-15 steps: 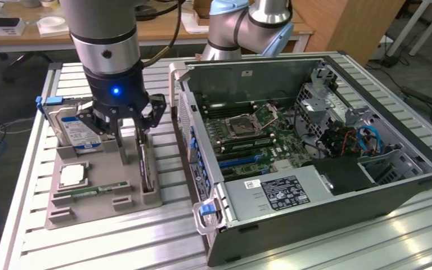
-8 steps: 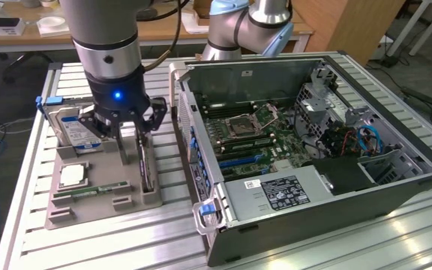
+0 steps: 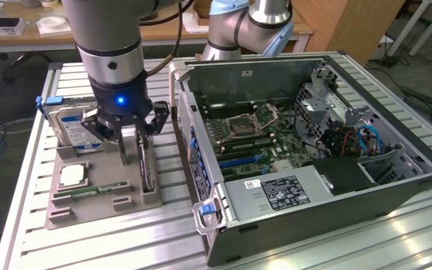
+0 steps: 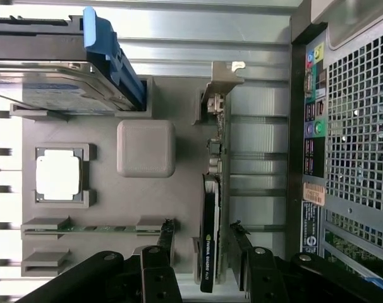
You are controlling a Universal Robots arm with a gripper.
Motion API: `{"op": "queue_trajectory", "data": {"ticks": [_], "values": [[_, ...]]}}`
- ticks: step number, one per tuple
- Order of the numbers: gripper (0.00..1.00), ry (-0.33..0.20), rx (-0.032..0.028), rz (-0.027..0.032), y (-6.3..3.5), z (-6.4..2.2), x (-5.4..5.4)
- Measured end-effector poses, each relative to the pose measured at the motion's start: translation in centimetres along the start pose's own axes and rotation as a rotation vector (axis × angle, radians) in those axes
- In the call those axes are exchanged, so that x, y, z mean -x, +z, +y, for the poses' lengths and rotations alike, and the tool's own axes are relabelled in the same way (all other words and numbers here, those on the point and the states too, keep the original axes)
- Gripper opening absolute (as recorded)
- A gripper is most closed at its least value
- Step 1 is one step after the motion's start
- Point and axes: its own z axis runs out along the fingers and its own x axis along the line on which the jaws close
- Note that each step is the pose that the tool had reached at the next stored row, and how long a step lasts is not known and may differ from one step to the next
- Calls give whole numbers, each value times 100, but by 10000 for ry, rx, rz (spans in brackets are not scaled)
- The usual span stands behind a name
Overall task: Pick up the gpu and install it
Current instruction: 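Pick up the gpu and move the gpu toward the slot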
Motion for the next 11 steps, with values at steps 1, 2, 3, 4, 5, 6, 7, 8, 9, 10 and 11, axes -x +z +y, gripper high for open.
{"op": "queue_trajectory", "data": {"ticks": [1, 2, 3, 4, 5, 6, 7, 8, 9, 10, 11], "values": [[47, 1, -1, 1, 5, -1, 2], [47, 1, -1, 2, 10, -2, 3], [47, 2, -1, 1, 15, -4, 4], [47, 1, 0, 1, 20, -5, 5], [47, 0, -1, 2, 24, -6, 5], [47, 0, 0, 1, 29, -6, 5], [47, 1, 0, 0, 34, -6, 5], [47, 1, 0, 1, 38, -7, 5], [47, 0, 0, 0, 43, -8, 5], [47, 0, 0, 1, 48, -8, 5], [47, 0, 0, 1, 52, -8, 5]]}}
